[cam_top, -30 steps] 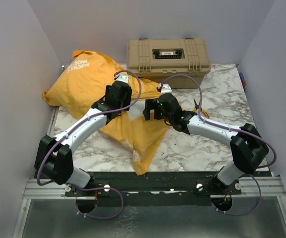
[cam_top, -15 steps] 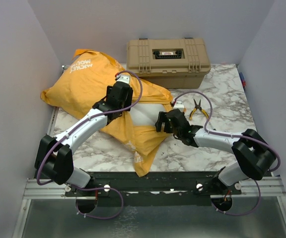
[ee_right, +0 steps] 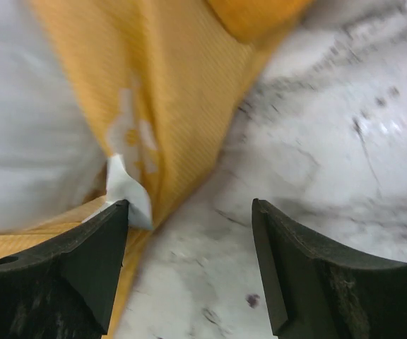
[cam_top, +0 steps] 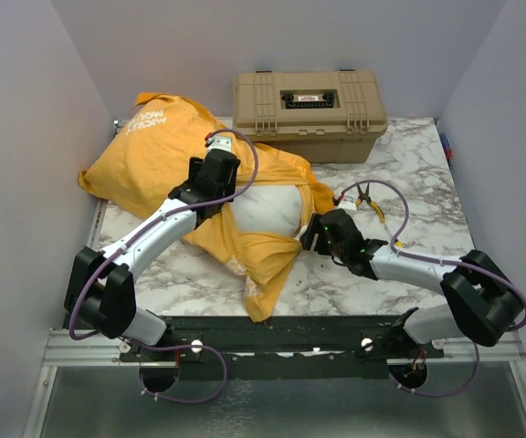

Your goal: Remove the pillowcase from the pillow

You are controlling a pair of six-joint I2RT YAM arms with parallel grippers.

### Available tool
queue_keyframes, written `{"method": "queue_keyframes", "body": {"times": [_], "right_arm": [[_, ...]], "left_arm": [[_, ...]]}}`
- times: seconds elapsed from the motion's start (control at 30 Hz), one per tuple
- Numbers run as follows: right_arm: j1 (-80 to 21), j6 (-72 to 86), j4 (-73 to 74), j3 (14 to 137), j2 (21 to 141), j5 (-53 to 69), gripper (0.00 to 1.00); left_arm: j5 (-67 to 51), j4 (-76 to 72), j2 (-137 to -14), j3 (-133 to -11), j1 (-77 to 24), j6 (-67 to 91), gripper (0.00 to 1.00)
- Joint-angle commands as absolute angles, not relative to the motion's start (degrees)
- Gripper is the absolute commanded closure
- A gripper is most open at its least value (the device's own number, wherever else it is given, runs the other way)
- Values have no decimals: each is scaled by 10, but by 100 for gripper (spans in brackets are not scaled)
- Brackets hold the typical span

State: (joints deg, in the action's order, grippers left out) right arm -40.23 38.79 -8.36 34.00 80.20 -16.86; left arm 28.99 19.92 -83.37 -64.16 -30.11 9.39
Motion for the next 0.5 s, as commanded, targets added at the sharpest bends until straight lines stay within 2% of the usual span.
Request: {"method": "queue_keyframes", "body": {"times": [0.0,0.13,0.27,0.47], "right_arm": [[-390,414,66,295,786,-165,29],[-390,423,45,273,765,-131,29],[-390,368,16,280,727,-92,29],[-391,261,5,343,685,-10,20]], "left_arm": [[328,234,-839,-642,-265,100,32],[288,232,-831,-644,-255,104,32],[216,224,-830,-644,-256,103,32],[175,221,-832,-645,-256,104,32]]}}
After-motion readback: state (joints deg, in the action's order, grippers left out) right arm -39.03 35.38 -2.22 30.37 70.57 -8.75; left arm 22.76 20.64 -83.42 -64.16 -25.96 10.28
